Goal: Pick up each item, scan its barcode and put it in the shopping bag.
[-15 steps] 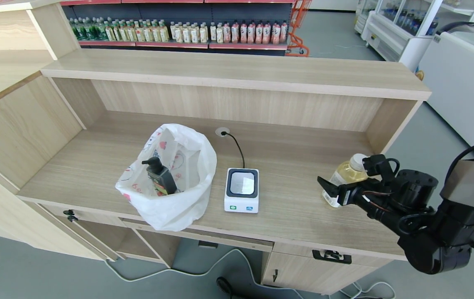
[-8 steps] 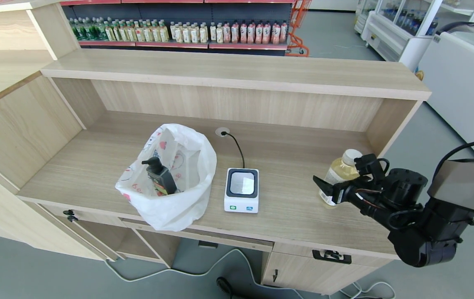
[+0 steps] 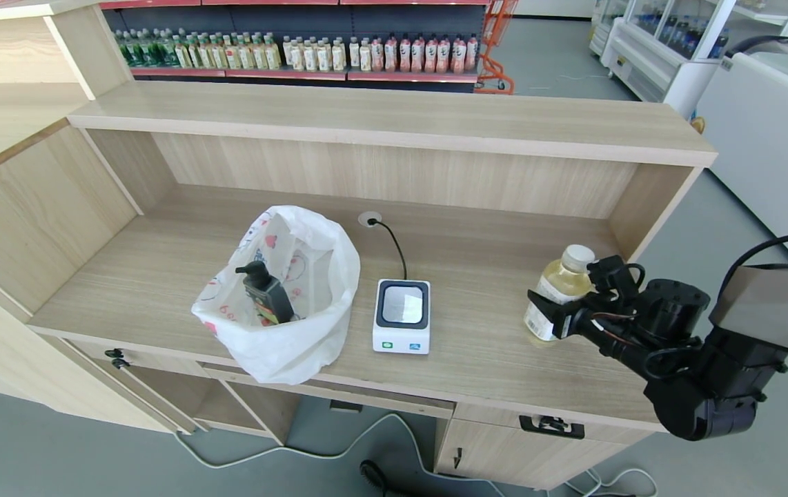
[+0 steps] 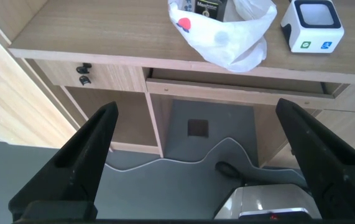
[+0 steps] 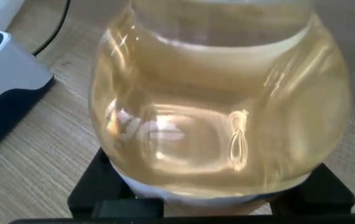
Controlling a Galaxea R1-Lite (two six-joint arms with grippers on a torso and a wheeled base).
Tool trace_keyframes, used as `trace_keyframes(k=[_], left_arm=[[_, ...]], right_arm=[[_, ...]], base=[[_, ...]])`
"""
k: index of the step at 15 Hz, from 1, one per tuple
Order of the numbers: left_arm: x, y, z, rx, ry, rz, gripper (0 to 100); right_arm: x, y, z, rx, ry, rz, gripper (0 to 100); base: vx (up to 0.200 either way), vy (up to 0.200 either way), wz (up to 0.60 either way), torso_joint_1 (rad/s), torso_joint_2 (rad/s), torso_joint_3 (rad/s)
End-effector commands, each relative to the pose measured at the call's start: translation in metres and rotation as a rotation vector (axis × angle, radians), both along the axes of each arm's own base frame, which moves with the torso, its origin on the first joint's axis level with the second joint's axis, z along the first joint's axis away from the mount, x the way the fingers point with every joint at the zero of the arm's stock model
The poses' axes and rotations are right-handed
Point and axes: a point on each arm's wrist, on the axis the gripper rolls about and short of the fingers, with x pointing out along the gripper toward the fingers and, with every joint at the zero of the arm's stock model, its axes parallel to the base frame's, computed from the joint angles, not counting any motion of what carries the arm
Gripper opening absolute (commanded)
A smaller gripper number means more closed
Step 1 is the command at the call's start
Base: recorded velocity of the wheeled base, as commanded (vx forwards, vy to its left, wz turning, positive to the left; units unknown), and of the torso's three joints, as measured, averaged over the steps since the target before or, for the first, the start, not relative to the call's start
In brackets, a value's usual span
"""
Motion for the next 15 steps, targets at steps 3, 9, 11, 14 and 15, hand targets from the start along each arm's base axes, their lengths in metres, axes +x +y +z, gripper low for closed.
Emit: trace_keyframes(k=[3,9,11,14,15], left_arm=[[0.0,0.0,0.0,0.001,0.0,0.001,100],[0.0,0.0,0.0,-0.001,0.0,-0.001,100],[0.0,0.0,0.0,0.001,-0.001,0.001,100],[0.0,0.0,0.0,0.001,0.0,0.001,100],[0.0,0.0,0.0,0.001,0.0,-0.001,100]], right_arm=[[-0.01,-0.003,0.037,0.056,-0.062,0.025,0],[-0.129,0.001,0.194,0.385,0.182,0.357,0],[-0.154,0.013,0.219,0.43,0.211,0.478,0],[-0.192,0.03,0.248,0.469,0.253,0.679,0],[-0.201,0.036,0.251,0.461,0.269,0.726,0]], base=[[0.0,0.0,0.0,0.0,0.0,0.0],[0.0,0.0,0.0,0.0,0.0,0.0],[0.0,0.0,0.0,0.0,0.0,0.0],[0.0,0.0,0.0,0.0,0.0,0.0],[0.0,0.0,0.0,0.0,0.0,0.0]])
